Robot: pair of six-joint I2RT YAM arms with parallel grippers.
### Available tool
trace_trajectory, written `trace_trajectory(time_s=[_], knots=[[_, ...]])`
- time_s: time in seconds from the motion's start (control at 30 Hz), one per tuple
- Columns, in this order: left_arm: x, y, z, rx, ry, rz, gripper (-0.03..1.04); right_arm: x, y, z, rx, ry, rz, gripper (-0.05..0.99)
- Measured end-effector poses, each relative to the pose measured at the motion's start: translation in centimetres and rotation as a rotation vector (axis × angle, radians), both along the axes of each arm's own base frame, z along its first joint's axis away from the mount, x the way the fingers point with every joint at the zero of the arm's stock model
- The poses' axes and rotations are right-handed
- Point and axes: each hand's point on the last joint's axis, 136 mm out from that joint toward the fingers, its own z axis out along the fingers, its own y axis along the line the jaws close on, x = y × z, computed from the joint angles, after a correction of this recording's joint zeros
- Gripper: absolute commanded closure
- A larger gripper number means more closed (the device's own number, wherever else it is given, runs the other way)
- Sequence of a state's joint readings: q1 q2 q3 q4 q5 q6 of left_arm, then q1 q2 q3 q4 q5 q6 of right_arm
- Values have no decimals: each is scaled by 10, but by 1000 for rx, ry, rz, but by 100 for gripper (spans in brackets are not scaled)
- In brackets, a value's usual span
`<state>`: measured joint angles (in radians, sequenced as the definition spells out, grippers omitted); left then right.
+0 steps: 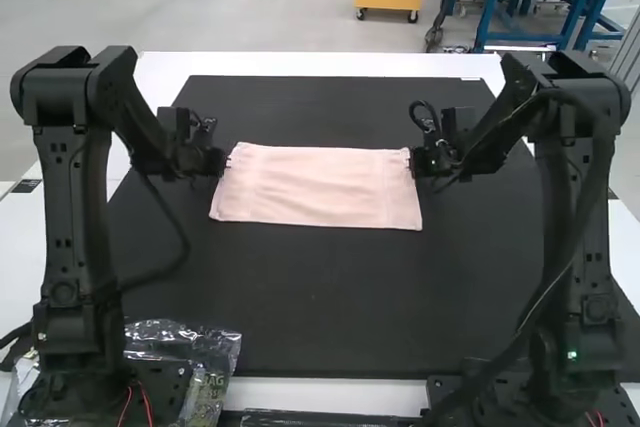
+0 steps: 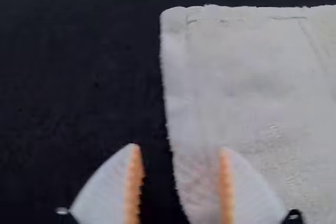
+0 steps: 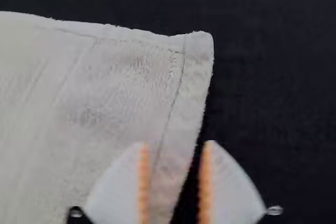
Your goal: Fold the towel.
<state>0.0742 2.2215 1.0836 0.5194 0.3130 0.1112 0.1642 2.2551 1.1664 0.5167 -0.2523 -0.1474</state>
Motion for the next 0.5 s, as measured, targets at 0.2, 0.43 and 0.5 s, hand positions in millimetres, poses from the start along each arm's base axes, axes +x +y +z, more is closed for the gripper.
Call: trace_trajectory(time_s=[0.2, 0.43, 0.5], knots=[[4, -8, 2, -12, -11, -25, 99, 0, 2, 1, 7, -1, 8, 96], [10, -6, 12, -35, 0, -14, 99, -3, -2, 6, 19, 34, 0, 96], [11, -6, 20, -43, -4, -15, 99, -3, -4, 12, 22, 43, -4, 96]])
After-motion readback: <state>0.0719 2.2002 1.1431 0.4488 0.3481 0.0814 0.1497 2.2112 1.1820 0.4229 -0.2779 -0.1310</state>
